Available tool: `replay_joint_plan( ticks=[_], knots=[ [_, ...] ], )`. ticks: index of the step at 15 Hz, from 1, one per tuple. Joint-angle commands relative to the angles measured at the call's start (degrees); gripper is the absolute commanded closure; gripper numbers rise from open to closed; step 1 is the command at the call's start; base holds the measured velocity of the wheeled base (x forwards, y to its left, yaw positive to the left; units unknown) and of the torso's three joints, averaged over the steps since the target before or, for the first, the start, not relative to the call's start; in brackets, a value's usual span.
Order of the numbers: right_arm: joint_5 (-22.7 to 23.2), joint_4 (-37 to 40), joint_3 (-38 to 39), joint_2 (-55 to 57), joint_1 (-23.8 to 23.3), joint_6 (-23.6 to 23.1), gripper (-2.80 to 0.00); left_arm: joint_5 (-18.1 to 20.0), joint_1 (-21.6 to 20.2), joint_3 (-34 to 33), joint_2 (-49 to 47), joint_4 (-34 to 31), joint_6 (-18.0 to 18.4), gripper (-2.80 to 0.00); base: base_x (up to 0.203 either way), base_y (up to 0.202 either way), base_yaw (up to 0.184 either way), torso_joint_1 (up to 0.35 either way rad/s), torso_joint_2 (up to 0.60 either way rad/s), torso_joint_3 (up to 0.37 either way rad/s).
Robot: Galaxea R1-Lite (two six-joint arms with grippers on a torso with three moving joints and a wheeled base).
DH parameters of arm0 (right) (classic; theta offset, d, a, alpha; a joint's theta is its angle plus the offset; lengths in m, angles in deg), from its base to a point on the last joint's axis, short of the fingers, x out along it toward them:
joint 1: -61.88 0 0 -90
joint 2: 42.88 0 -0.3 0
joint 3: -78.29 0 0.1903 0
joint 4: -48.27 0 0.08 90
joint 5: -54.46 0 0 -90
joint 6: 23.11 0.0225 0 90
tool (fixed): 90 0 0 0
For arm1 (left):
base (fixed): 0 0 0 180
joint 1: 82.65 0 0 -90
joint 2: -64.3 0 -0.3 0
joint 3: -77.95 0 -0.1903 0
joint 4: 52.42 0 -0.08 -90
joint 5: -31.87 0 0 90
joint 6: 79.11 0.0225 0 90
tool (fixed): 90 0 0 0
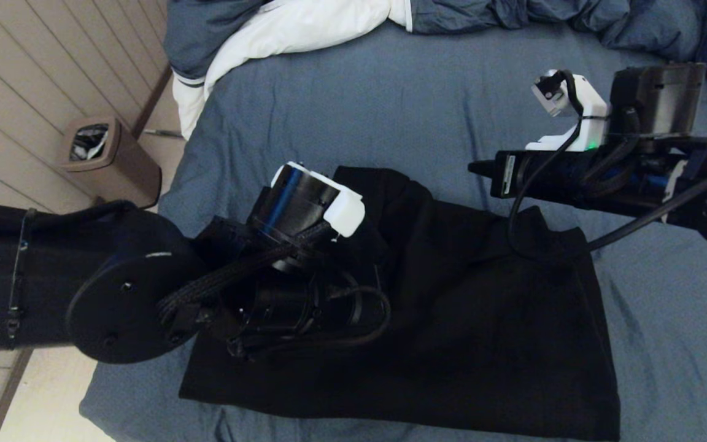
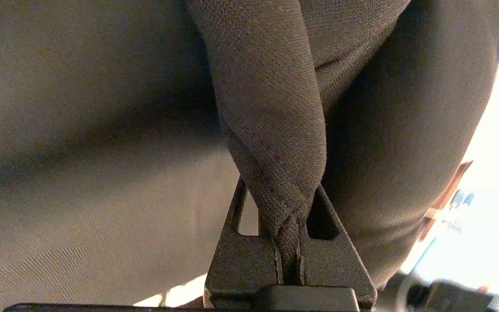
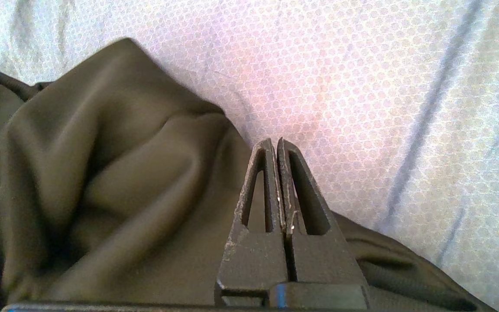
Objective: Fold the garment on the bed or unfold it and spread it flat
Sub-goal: Fold the black sweatshirt
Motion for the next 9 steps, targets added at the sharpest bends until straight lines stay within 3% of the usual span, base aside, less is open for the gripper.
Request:
replay_joint_plan(
  ticks=[1,7,8,9],
  knots=[
    [0.08,-0.09,0.34,0.25,0.22,-0.11,0.0,-0.01,2.34,-2.97,-0.18,0.12,-0.3,0.0,0.0,0.0,0.0,0.0,0.0,0.0],
    [0.08,-0.09,0.34,0.61,0.13,-0.2,0.0,-0.19,3.11,-6.27,-1.65,5.66,0.41,0.0,0.0,0.0,0.0,0.0,0.0,0.0],
    [0.08,-0.09,0.34,0.61,0.22,-0.2,0.0,-0.28,3.11,-6.19,-1.74,5.66,0.41,-2.8,0.0,0.0,0.0,0.0,0.0,0.0],
    [0.08,-0.09,0.42,0.61,0.13,-0.23,0.0,-0.8,3.11,-5.55,-2.02,5.49,0.3,-2.8,0.0,0.0,0.0,0.0,0.0,0.0]
  ],
)
